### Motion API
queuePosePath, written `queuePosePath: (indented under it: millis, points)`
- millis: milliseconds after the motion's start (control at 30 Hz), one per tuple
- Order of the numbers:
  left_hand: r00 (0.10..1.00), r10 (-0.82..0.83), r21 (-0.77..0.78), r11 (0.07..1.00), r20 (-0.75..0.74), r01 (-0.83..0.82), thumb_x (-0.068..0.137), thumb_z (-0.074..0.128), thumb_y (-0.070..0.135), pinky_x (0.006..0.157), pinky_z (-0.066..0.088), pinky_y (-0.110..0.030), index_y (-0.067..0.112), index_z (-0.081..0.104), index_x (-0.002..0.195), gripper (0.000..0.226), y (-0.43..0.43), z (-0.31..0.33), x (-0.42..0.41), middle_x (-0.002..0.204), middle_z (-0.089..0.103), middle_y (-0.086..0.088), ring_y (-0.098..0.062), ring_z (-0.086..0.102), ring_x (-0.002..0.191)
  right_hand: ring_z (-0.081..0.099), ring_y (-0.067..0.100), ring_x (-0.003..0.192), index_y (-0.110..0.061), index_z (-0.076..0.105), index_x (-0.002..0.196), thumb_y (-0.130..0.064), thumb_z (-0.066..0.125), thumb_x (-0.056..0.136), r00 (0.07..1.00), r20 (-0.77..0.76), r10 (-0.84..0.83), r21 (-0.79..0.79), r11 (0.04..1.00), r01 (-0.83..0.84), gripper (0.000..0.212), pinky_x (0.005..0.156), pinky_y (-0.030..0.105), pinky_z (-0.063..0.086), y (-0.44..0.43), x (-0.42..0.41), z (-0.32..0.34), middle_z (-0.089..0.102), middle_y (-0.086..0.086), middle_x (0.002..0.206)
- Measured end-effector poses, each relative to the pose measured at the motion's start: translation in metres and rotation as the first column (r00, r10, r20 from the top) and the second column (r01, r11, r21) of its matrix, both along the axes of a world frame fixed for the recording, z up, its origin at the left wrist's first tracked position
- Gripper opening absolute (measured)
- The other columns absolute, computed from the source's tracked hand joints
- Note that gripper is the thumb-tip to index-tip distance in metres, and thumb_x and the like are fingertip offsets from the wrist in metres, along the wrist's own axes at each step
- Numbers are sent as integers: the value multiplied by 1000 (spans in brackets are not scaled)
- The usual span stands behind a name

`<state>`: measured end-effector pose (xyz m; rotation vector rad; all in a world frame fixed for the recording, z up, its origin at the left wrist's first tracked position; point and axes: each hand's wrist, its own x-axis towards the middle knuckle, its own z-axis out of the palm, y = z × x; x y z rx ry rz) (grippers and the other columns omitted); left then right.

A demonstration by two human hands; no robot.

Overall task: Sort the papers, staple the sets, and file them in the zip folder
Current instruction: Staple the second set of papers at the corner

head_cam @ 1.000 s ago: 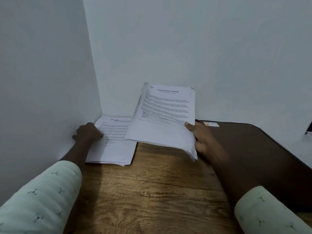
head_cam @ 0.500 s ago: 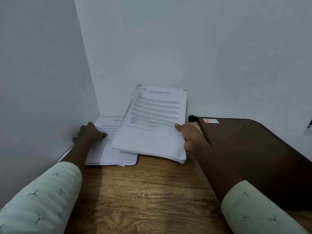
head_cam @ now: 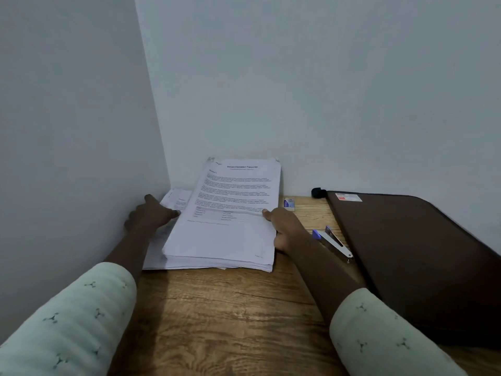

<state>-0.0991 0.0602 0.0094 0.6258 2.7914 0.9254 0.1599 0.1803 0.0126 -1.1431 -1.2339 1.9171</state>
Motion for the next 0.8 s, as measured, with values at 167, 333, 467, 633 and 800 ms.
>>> queuePosePath:
  millis: [167, 333, 467, 633, 800]
  points:
    - [1000, -29, 112, 993, -4, 29, 84, 74, 38, 99, 44, -47, 1, 35, 141, 78, 8, 5, 13, 137, 47, -27, -44, 49, 126, 61, 33, 111, -8, 55, 123, -9, 53, 99, 998, -48, 51, -20, 998, -52, 24, 100, 51, 48, -8, -13, 0, 64, 13, 118]
    - [994, -74, 47, 996, 76, 70, 78, 81, 20, 89, 51, -39, -6, 55, 124, 59, 2, 14, 9, 125, 59, -26, -42, 57, 115, 60, 32, 109, -12, 55, 102, -8, 50, 101, 998, -9, 60, 8, 998, -60, 7, 100, 49, 48, -6, -2, 0, 62, 12, 111]
    - [999, -43, -24, 999, 13, 44, 71, 87, 33, 88, 55, -41, -1, 62, 114, 60, -6, 11, 9, 117, 65, -24, -39, 62, 107, 60, 32, 106, -7, 55, 109, -8, 52, 100, 999, -10, 39, 11, 999, -39, 10, 100, 48, 48, -4, 10, 0, 62, 12, 105]
    - [997, -59, 50, 997, 54, 56, 74, 85, 25, 86, 52, -42, -3, 50, 127, 69, -15, 4, 15, 127, 56, -27, -42, 56, 114, 60, 34, 112, -9, 54, 108, -7, 52, 100, 997, -43, 60, -16, 998, -61, 9, 102, 52, 47, -9, 10, -2, 62, 13, 111]
    - [990, -130, 68, 989, -54, 133, 83, 76, 39, 94, 45, -43, 1, 38, 139, 78, -15, -6, 26, 133, 52, -27, -43, 51, 123, 61, 34, 111, -8, 53, 123, -6, 49, 100, 997, -63, 54, -27, 998, -56, 23, 100, 52, 48, -17, -2, -4, 63, 14, 120]
